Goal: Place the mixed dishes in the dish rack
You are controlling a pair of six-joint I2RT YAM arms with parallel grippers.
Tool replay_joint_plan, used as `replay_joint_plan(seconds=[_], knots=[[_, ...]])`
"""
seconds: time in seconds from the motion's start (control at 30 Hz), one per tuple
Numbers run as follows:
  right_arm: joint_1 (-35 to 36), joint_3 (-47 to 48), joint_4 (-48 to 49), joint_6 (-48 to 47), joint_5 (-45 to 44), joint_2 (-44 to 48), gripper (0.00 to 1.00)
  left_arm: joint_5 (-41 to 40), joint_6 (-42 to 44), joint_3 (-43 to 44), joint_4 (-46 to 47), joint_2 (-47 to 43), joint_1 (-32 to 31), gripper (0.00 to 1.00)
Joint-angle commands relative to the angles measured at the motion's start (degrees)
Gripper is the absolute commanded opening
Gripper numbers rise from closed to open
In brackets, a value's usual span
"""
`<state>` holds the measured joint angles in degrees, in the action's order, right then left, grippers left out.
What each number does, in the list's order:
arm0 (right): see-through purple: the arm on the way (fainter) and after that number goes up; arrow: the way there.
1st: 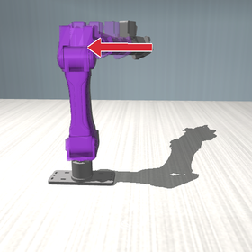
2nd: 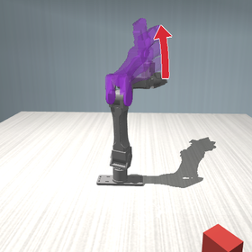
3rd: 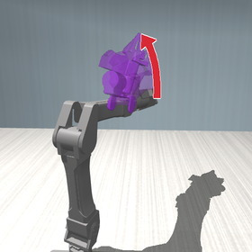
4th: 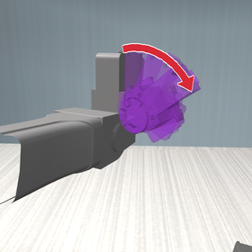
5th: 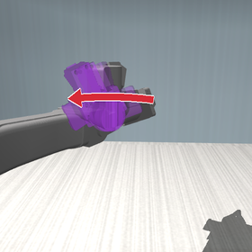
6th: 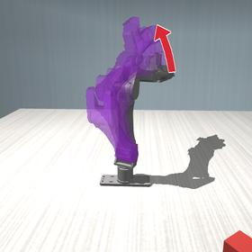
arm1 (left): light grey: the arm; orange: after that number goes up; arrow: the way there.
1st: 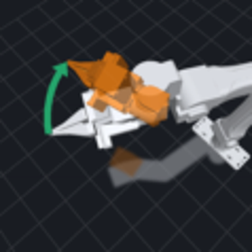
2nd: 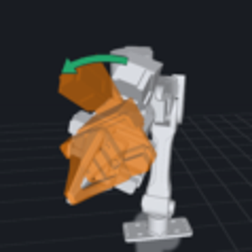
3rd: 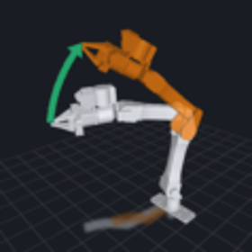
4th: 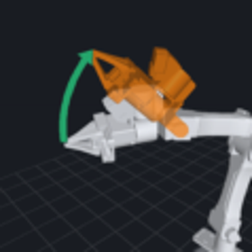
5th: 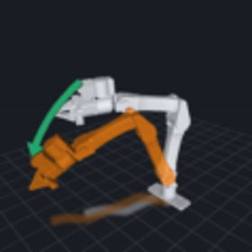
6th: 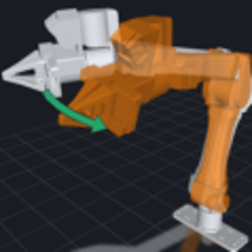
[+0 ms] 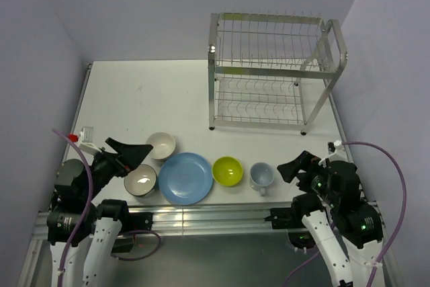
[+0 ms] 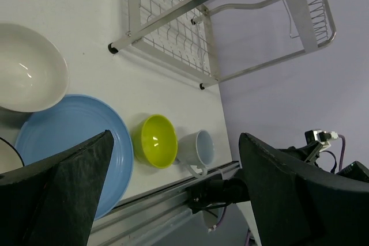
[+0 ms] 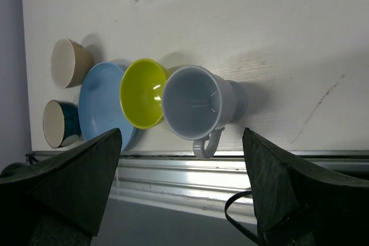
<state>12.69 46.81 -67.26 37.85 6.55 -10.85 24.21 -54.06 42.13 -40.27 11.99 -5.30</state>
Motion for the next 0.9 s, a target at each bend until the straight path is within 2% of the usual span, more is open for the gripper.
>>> replay_joint_plan(seconds=[0.0, 0.13, 0.23, 0.4, 0.67, 0.87], knots=[[-0.5, 1.1, -0.9, 1.4, -4.1, -1.7, 0.92, 0.6, 1.9, 0.5, 0.4, 1.5, 0.4, 0.98], [-0.5, 0.6, -0.9, 3.1, -5.4, -3.3, 0.92, -1.1, 3.4, 1.5, -2.3, 4.1, 0.4, 0.97], [-0.4, -2.2, -0.6, 4.3, -5.0, -3.9, 0.87, -2.1, 4.3, 1.2, -3.9, 6.2, 0.4, 0.96], [-0.5, -3.9, -1.0, 6.3, -5.7, -2.5, 0.85, -2.1, 3.6, -0.5, -3.2, 5.7, 0.4, 0.96], [-0.5, -7.6, 0.4, 7.2, -7.5, -4.7, 0.79, -1.8, 3.6, -2.0, -2.2, 5.6, 0.4, 0.96], [-0.5, -8.9, 3.0, 7.2, -7.1, -8.1, 0.78, -1.9, 4.2, -3.2, -1.0, 6.1, 0.4, 0.96]])
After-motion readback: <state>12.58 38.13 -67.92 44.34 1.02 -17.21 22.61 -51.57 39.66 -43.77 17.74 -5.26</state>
